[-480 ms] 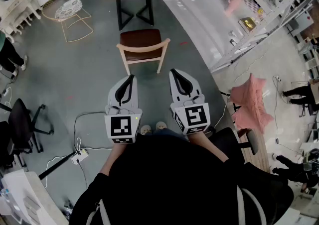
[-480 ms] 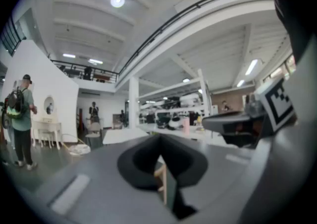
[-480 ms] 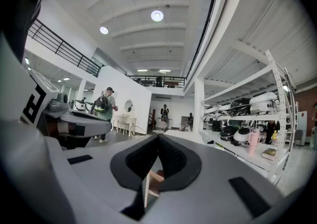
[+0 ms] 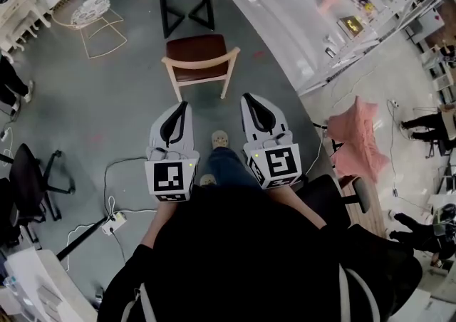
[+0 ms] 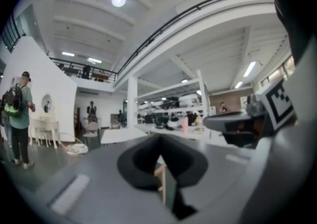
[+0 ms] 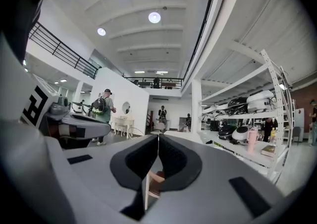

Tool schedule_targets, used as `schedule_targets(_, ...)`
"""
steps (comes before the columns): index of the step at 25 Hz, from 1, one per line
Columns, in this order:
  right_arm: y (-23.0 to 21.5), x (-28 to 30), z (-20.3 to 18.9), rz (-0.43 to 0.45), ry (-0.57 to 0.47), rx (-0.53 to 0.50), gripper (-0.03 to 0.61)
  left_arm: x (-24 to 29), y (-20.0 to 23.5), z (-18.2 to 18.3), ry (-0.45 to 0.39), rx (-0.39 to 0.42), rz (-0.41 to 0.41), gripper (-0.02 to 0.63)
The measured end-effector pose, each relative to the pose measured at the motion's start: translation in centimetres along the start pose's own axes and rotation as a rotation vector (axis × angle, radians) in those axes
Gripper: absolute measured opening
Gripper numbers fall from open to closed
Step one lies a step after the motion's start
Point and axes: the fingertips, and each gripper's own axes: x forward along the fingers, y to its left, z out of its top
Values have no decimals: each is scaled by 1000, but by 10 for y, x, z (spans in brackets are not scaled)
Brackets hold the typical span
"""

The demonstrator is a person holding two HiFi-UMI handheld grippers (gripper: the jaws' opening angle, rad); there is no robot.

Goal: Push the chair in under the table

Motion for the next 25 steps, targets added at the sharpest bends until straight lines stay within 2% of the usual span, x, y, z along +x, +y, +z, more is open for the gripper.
schedule_targets(4, -10, 16, -2, -8, -8, 5, 21, 14, 9, -7, 10, -2, 1, 9)
schedule_targets(10, -29, 64, 1, 6, -42, -7, 21, 57, 33, 0, -26, 4, 13, 9)
schedule_targets(15, -60, 128, -4, 21, -55, 1, 21, 119, 61, 1, -37, 18, 20, 9)
schedule_targets(18, -84, 166, -7, 36, -43, 2, 21, 160, 69, 6, -56, 4, 1, 9)
schedule_targets(25, -121, 255, -25, 107, 2, -2, 21, 251, 104, -5, -35, -41, 16, 9)
